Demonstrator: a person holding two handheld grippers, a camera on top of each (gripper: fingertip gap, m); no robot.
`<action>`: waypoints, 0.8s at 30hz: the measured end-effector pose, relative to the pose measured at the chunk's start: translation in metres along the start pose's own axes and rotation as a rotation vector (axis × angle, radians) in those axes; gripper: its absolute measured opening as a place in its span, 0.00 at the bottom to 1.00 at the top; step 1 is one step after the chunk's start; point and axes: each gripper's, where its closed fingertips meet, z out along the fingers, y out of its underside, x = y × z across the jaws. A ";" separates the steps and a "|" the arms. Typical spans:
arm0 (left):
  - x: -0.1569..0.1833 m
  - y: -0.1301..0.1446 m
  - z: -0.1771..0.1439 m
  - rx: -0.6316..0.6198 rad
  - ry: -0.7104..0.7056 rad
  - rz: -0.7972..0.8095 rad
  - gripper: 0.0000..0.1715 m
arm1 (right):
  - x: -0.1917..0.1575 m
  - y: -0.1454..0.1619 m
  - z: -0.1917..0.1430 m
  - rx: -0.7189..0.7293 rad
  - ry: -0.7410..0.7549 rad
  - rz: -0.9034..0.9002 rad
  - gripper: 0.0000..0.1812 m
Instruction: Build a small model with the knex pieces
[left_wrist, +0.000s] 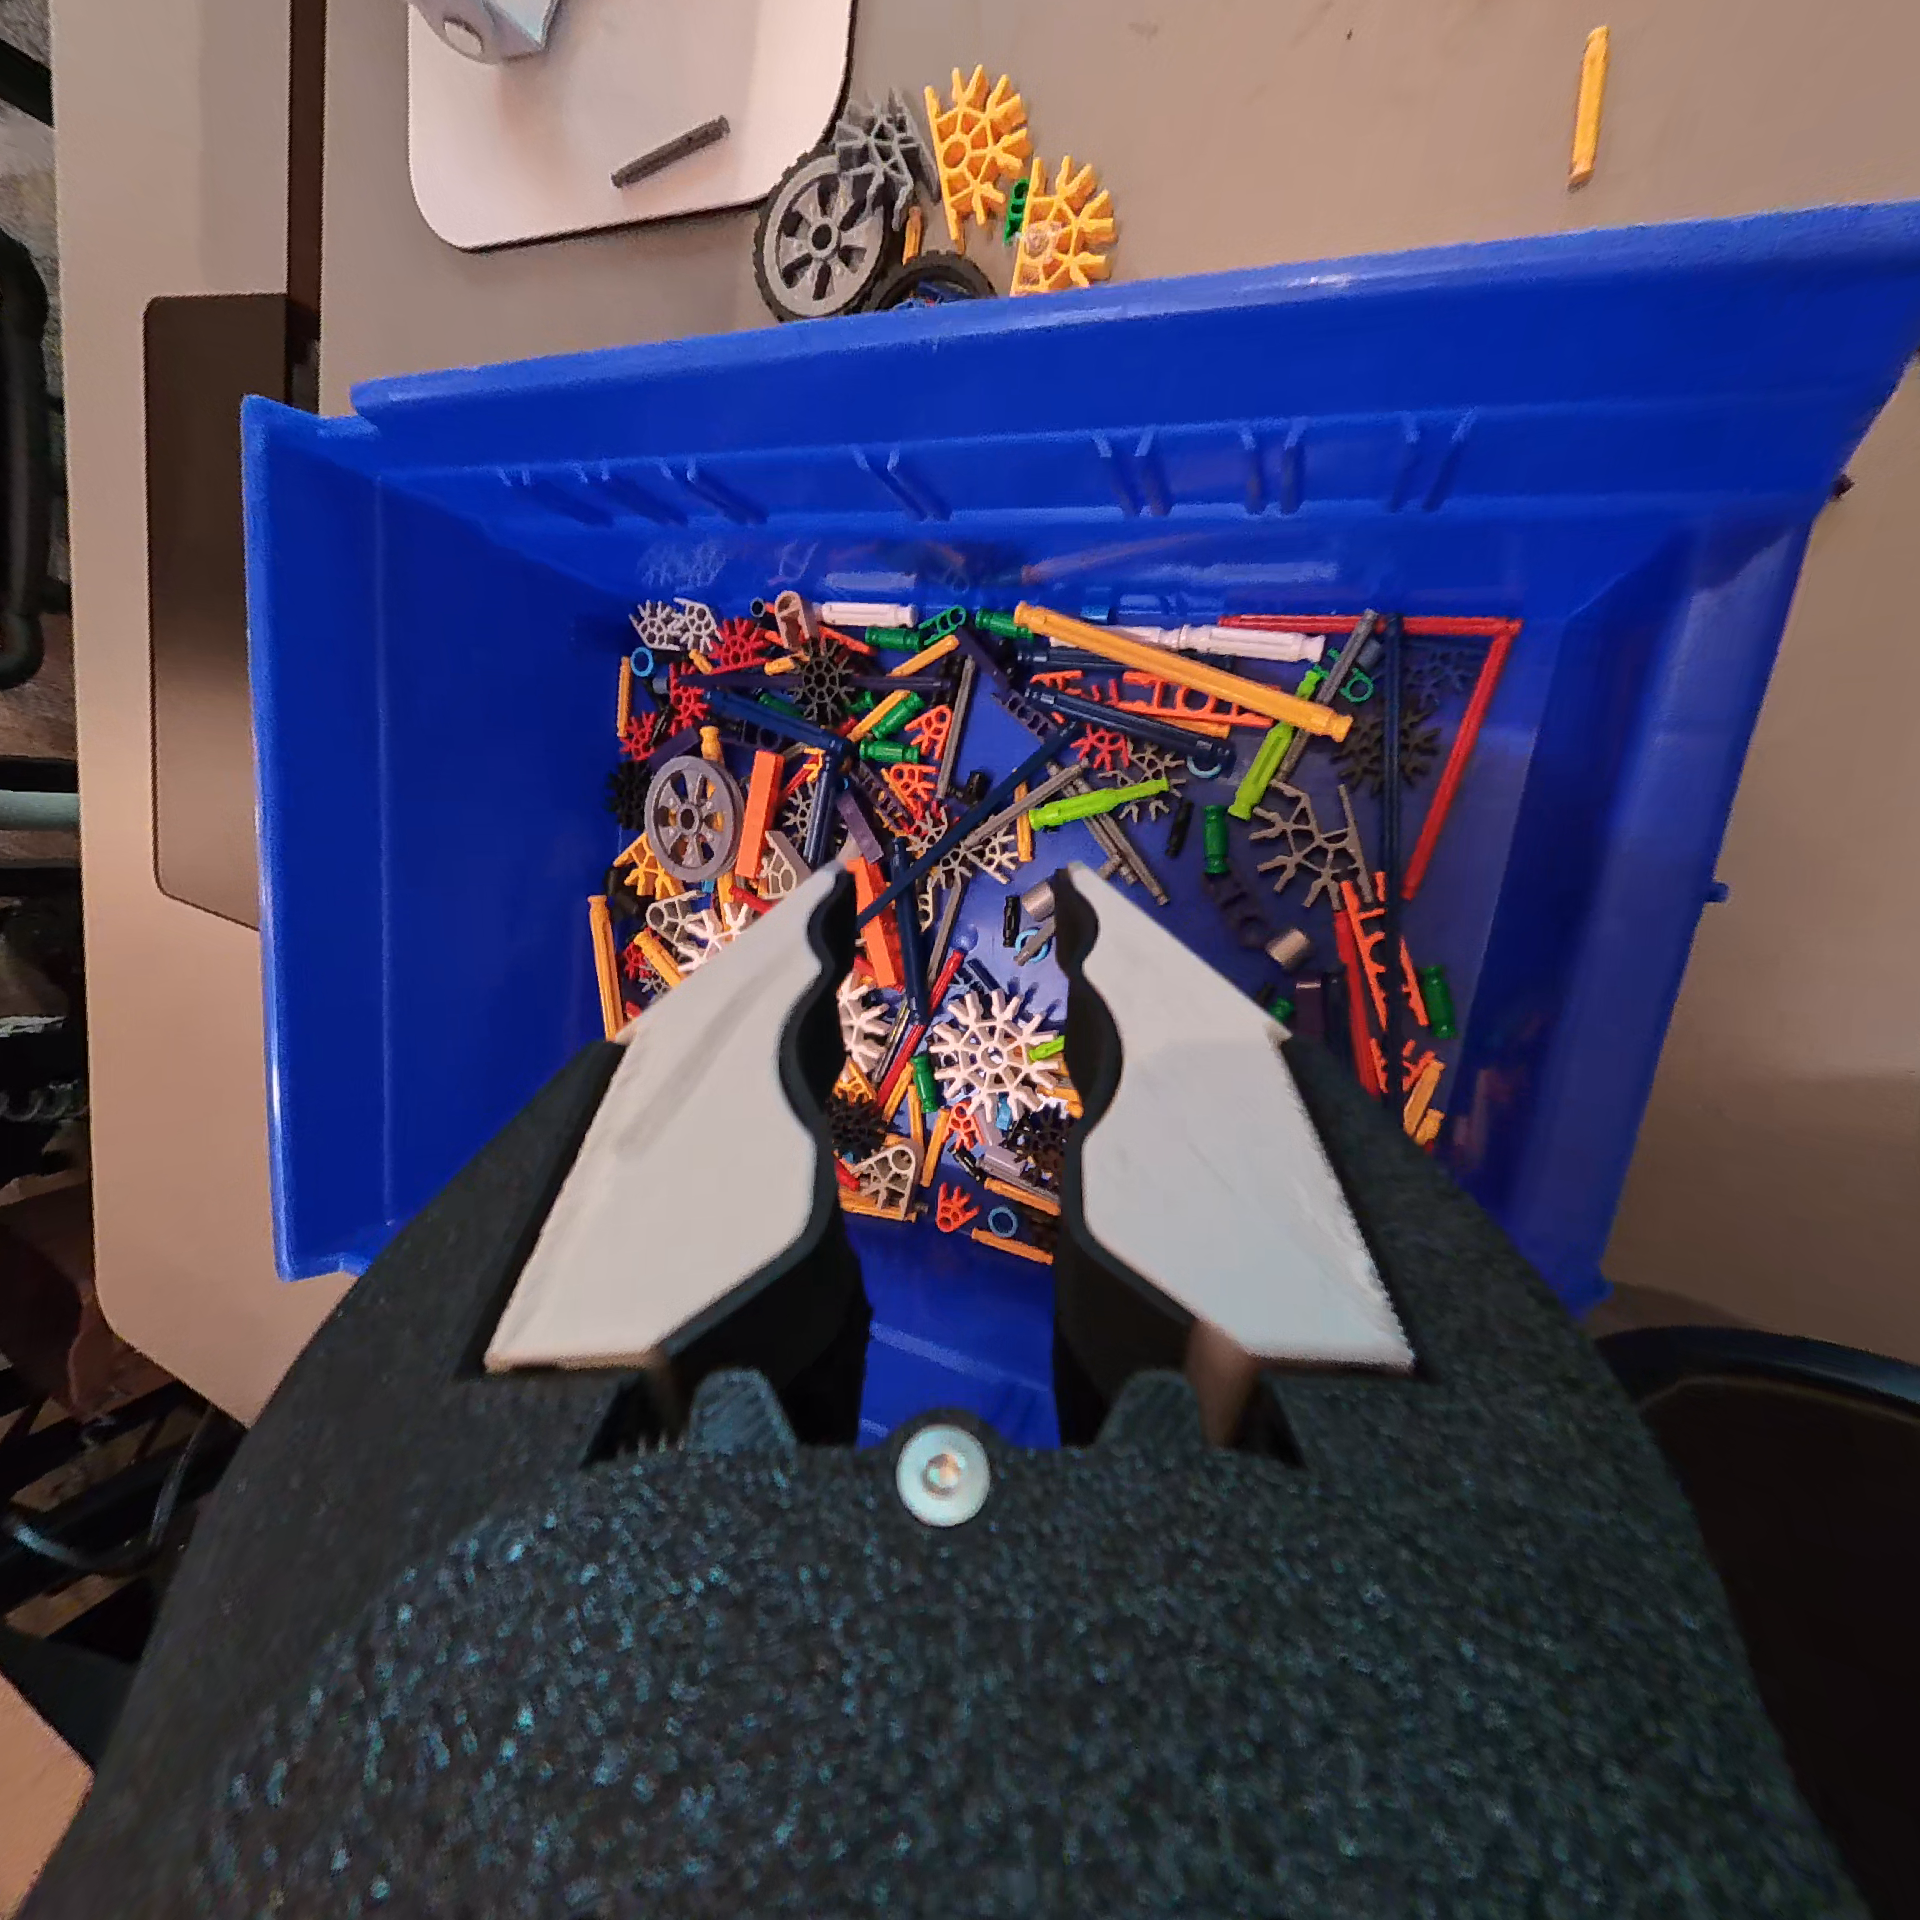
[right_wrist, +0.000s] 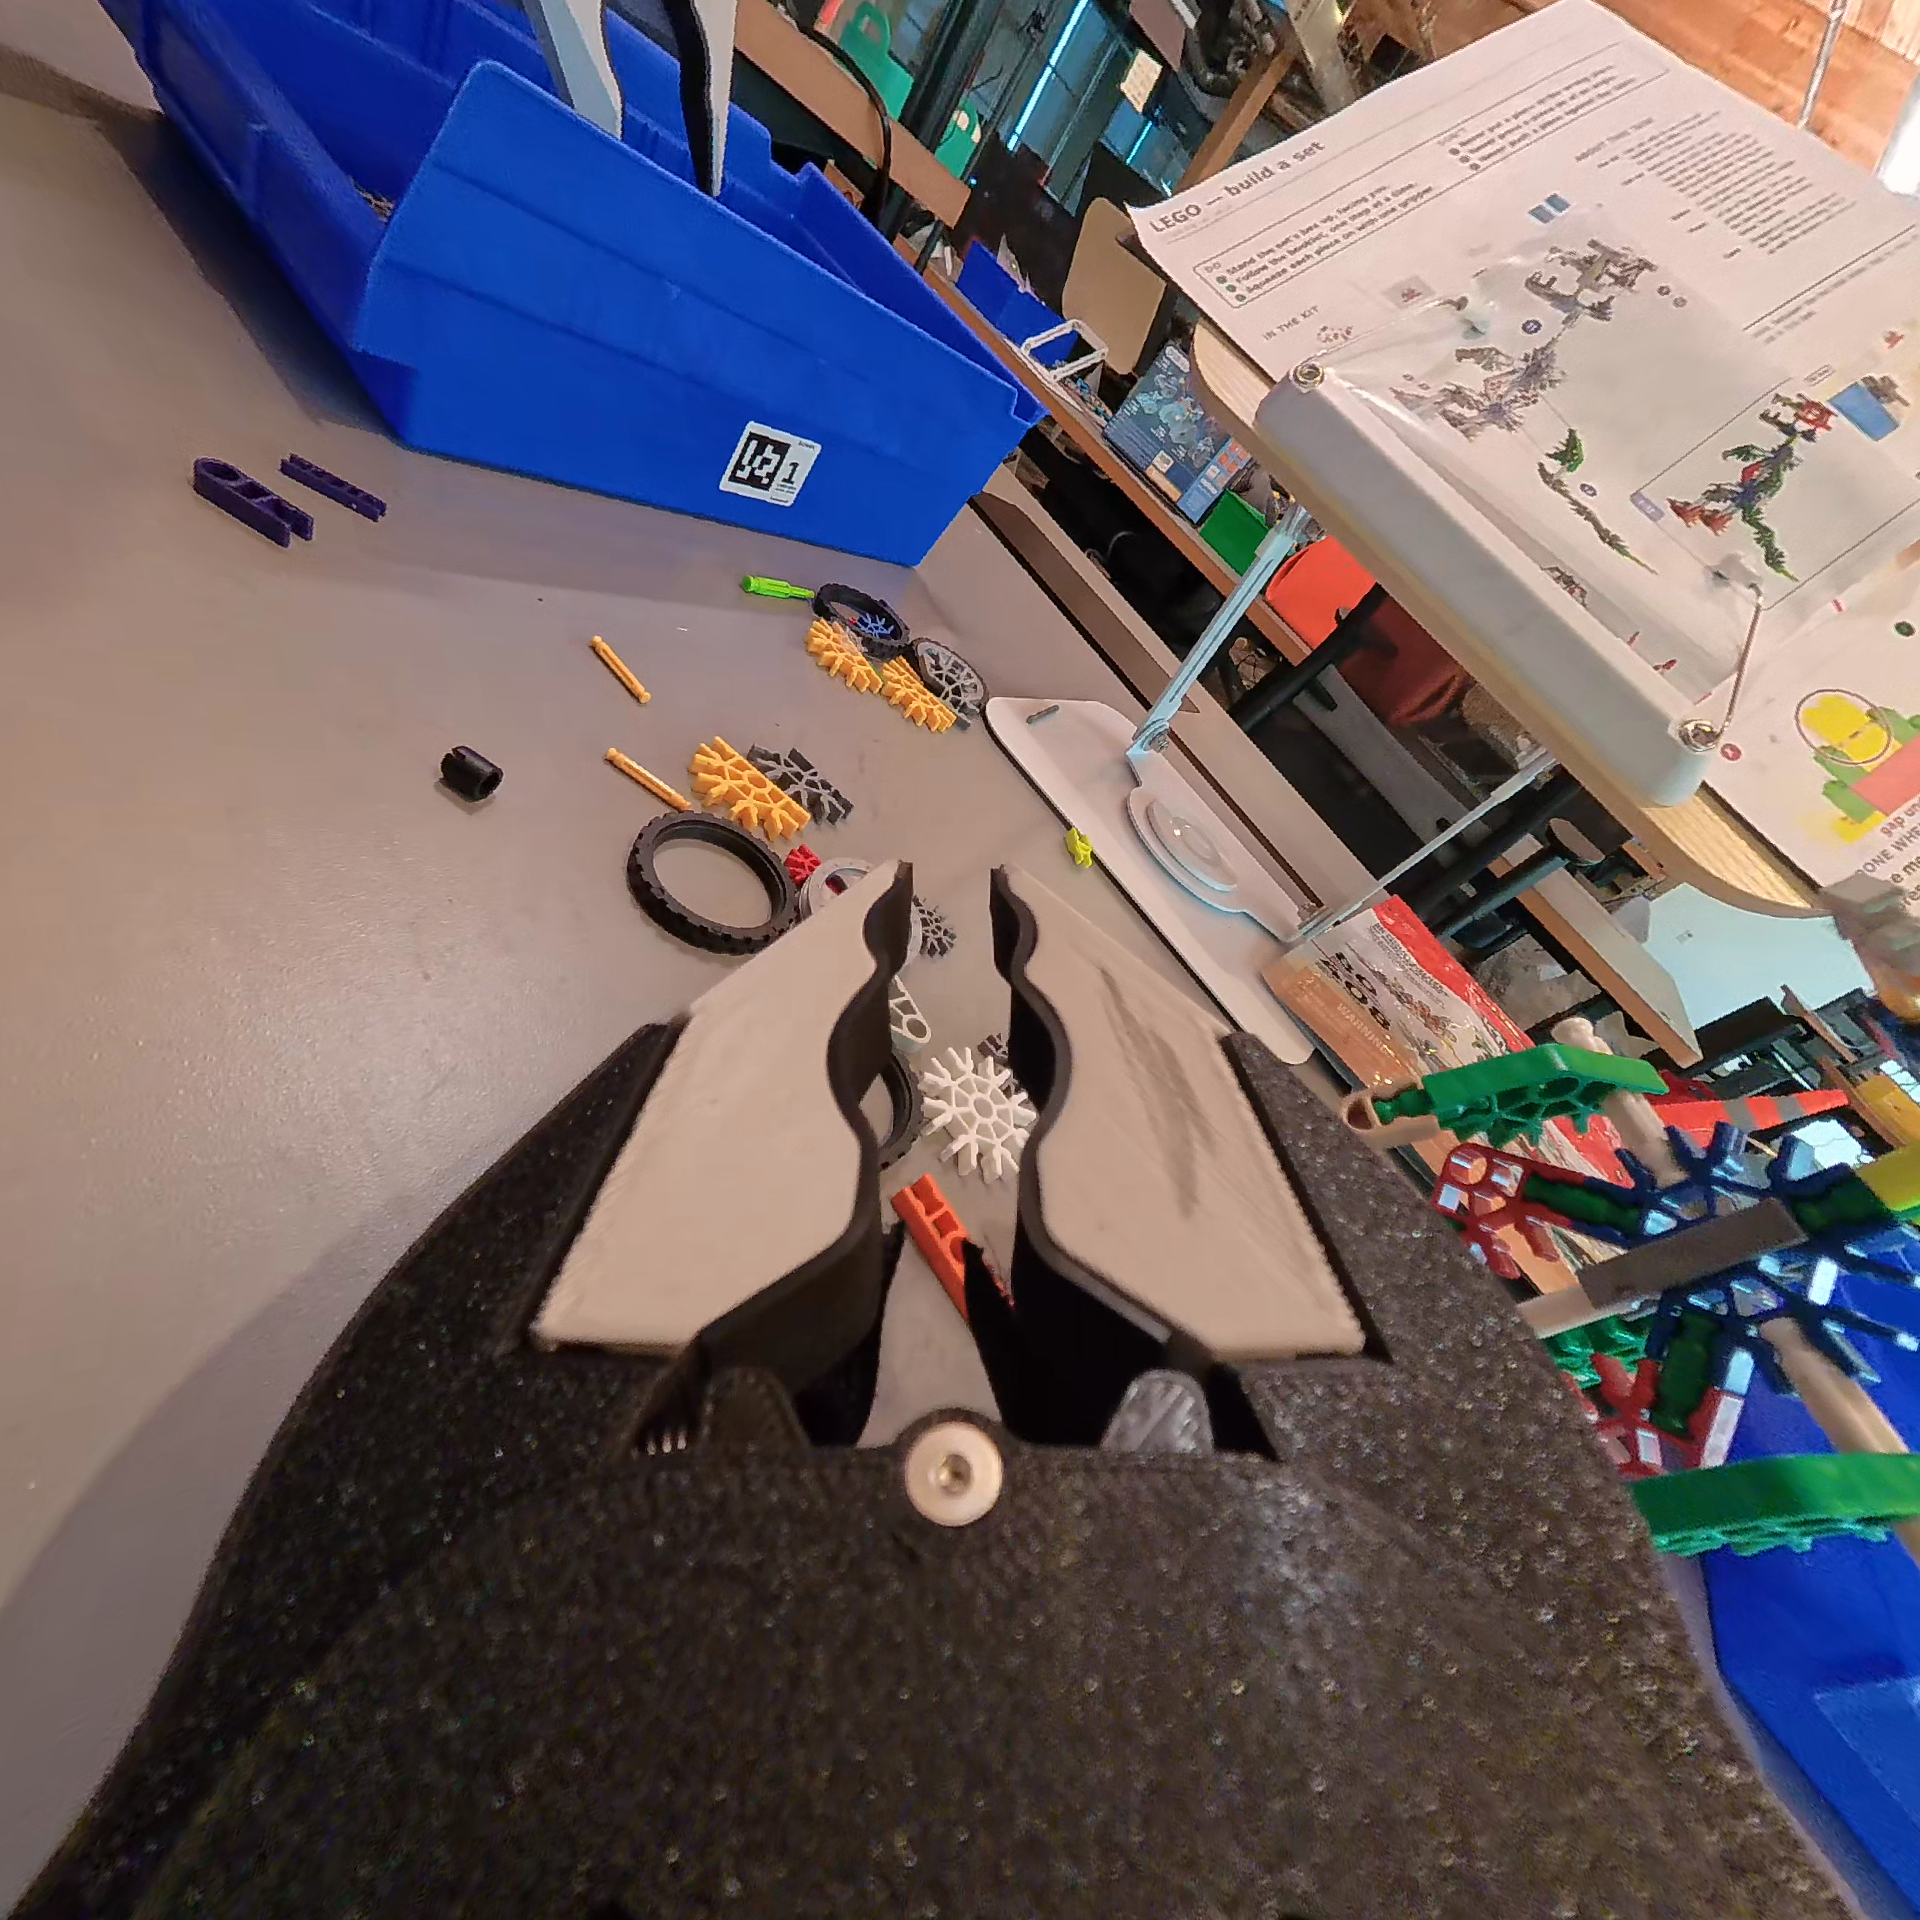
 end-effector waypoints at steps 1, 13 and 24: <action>0.000 0.000 0.000 0.000 0.003 -0.002 0.21 | 0.000 0.000 0.000 0.000 0.000 -0.001 0.08; 0.002 0.003 0.007 -0.034 0.028 0.012 0.21 | 0.001 -0.002 -0.002 0.014 -0.001 0.011 0.08; 0.001 0.005 0.014 -0.070 0.053 0.008 0.21 | 0.005 -0.004 -0.004 0.036 0.001 0.043 0.08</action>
